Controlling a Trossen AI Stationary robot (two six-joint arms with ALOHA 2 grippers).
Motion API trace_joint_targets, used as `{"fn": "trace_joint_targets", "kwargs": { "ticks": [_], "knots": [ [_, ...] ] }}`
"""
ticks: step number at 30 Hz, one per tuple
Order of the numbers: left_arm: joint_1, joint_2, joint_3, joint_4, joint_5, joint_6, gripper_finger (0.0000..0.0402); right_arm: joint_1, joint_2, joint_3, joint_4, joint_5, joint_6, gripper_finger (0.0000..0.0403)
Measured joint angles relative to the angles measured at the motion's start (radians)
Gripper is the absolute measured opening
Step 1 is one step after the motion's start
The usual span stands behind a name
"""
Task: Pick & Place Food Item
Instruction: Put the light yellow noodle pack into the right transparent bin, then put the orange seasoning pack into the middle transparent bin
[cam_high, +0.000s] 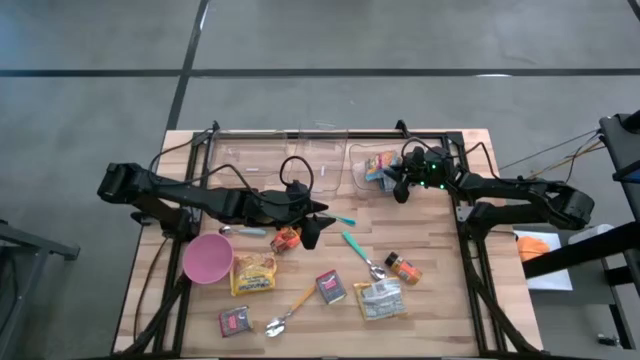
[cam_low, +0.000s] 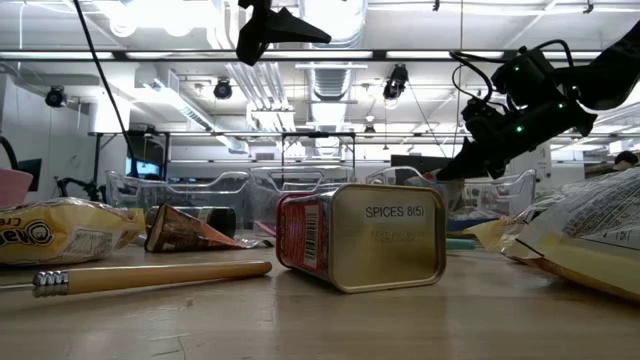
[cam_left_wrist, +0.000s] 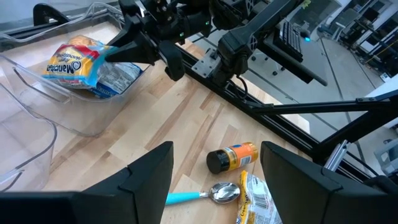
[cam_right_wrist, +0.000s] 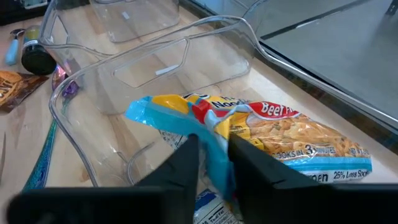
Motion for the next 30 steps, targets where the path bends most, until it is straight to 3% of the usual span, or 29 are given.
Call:
{"fn": "trace_joint_targets", "kwargs": {
  "ticks": [7, 13, 30],
  "knots": [
    [0.000, 0.000, 0.000, 0.000, 0.000, 0.001, 0.0248, 0.000, 0.000, 0.000, 0.000, 0.000, 0.034, 0.0190],
    [0.000, 0.000, 0.000, 0.000, 0.000, 0.002, 0.0248, 0.000, 0.000, 0.000, 0.000, 0.000, 0.079, 0.0232],
    [0.000, 0.000, 0.000, 0.000, 0.000, 0.002, 0.0248, 0.000, -0.090, 0.043, -0.057, 0.003, 0.131, 0.0247]
  ]
}}
